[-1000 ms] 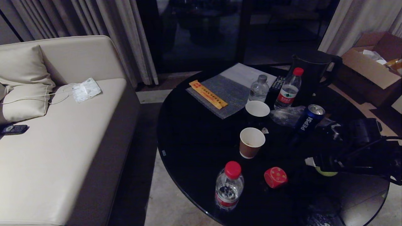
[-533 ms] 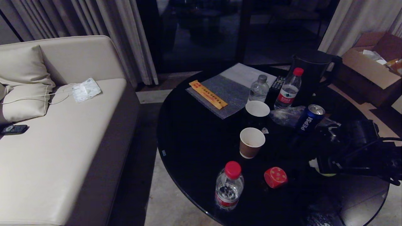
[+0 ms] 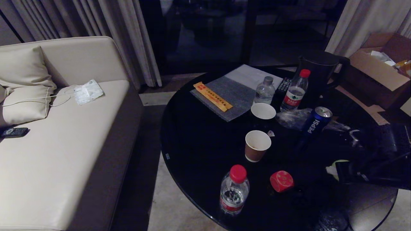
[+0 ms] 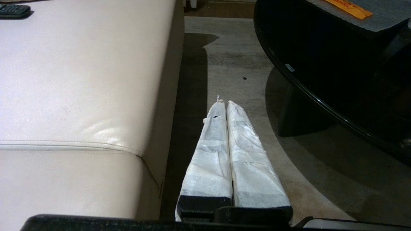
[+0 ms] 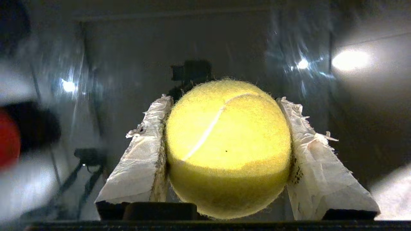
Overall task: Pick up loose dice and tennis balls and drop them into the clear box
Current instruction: Put the ball in the box
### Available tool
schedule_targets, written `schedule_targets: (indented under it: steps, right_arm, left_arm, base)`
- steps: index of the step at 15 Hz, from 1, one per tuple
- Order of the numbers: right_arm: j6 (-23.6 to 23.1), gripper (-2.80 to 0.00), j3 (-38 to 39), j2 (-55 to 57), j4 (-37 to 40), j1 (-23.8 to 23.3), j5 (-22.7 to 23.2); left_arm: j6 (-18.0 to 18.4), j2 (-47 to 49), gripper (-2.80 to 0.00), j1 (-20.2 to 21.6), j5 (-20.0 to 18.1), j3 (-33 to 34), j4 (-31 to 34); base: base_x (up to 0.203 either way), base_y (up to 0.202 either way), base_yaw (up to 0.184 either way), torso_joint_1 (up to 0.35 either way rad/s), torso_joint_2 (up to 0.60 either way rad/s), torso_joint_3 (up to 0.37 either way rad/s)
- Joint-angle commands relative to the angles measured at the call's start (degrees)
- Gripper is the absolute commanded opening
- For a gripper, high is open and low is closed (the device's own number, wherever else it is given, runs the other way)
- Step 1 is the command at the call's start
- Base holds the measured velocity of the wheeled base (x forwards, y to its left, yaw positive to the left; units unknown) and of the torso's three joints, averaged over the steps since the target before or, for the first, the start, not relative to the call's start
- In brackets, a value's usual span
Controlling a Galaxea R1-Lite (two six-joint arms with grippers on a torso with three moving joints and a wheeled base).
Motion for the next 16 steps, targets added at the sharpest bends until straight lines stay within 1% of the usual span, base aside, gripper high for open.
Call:
schedule_targets:
  steps: [1,3,4,6,10,12,13,16]
  right_arm:
    - [-0.25,-2.80,6.21,-10.78,-0.04,-0.07,0.01]
    - [-0.29,-2.80,10.80,-19.08,2.09,-0.09,0.04]
    - [-0.27,-2.80,12.68,-24.03,4.44,-0.09,0.05]
    - [0.61,-2.80,14.61,-34.43,11.18,-0.09,0.09]
    - [3.10,-2.80,16.48,-56.57,27.72,-0.06,0.26]
    - [4.49,-2.80,17.51,-66.96,34.00,-0.01,0.33]
    - [5.34,-2.80,18.20,-72.34,36.29,0.02,0.36]
    - [6.35,-2.80,20.84,-83.87,39.03,0.59,0.24]
  left_arm:
    - [-0.02,0.02,-2.80,0.00,0.02,0.00,0.00]
    - [-0.02,0.06,-2.80,0.00,0.02,0.00,0.00]
    - [-0.02,0.06,-2.80,0.00,0.02,0.00,0.00]
    - [-0.02,0.02,-2.80,0.00,0.02,0.00,0.00]
    - [-0.02,-0.02,-2.80,0.00,0.02,0.00,0.00]
    - [-0.02,0.00,-2.80,0.00,0.02,0.00,0.00]
    - [-0.02,0.06,-2.80,0.00,0.02,0.00,0.00]
    - [-0.02,0.06,-2.80,0.00,0.02,0.00,0.00]
  base:
    - [0.000,0.000,0.000,0.000,0.00,0.000]
    - [0.000,0.000,0.000,0.000,0.00,0.000]
    - [0.000,0.000,0.000,0.000,0.00,0.000]
    - [0.000,0.000,0.000,0.000,0.00,0.000]
    - [0.000,0.000,0.000,0.000,0.00,0.000]
    - [0.000,0.000,0.000,0.000,0.00,0.000]
    - [0.000,0.000,0.000,0.000,0.00,0.000]
    - [0.000,0.000,0.000,0.000,0.00,0.000]
